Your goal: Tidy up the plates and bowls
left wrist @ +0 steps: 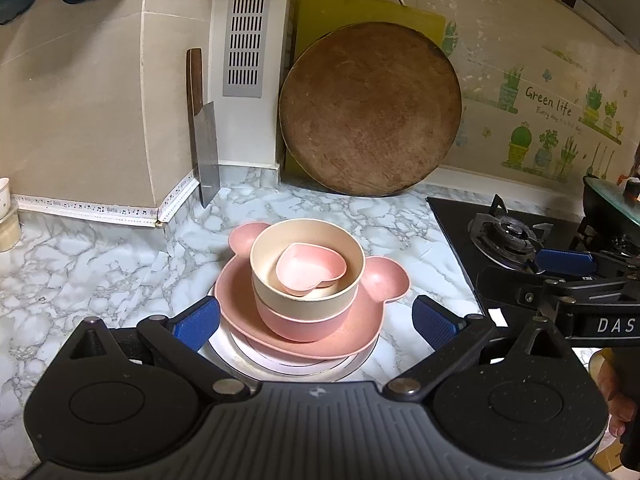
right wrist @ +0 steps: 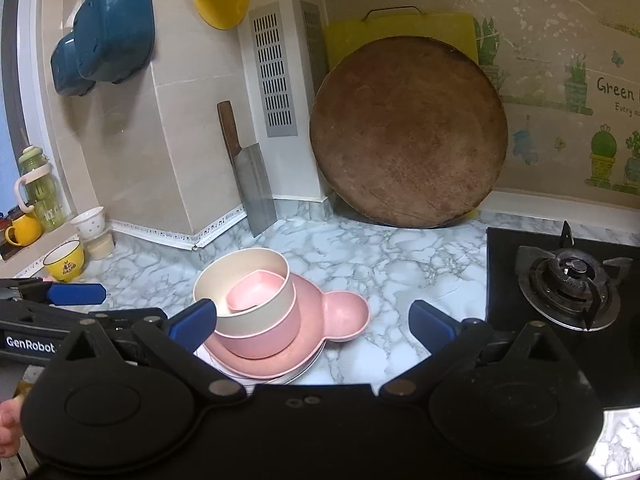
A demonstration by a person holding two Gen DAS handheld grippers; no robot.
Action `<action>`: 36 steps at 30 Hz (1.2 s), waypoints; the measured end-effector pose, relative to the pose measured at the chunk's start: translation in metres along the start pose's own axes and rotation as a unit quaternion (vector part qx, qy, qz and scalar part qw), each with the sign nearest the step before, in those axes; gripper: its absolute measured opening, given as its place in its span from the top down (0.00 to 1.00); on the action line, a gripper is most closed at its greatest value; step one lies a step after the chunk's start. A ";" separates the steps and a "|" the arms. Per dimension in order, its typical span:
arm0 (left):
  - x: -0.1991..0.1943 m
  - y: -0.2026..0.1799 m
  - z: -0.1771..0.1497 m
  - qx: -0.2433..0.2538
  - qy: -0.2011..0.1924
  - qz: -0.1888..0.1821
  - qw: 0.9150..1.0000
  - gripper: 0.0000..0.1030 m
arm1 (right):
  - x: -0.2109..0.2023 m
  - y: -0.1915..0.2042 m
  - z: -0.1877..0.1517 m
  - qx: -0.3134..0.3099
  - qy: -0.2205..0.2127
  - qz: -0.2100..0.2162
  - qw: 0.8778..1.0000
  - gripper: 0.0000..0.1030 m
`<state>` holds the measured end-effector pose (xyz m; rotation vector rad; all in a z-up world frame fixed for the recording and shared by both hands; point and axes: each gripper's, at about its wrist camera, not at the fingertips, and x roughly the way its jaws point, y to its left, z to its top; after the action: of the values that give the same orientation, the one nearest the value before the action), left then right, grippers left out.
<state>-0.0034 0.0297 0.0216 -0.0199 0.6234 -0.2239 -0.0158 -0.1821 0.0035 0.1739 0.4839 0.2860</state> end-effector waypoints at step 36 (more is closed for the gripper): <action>-0.015 -0.004 -0.002 -0.020 0.021 -0.009 1.000 0.00 | -0.018 0.007 0.002 0.013 0.017 0.022 1.000 0.00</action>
<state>-0.0172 0.0288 0.0287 -0.0591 0.6691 -0.2289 -0.0316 -0.1807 0.0142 0.2043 0.5188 0.3259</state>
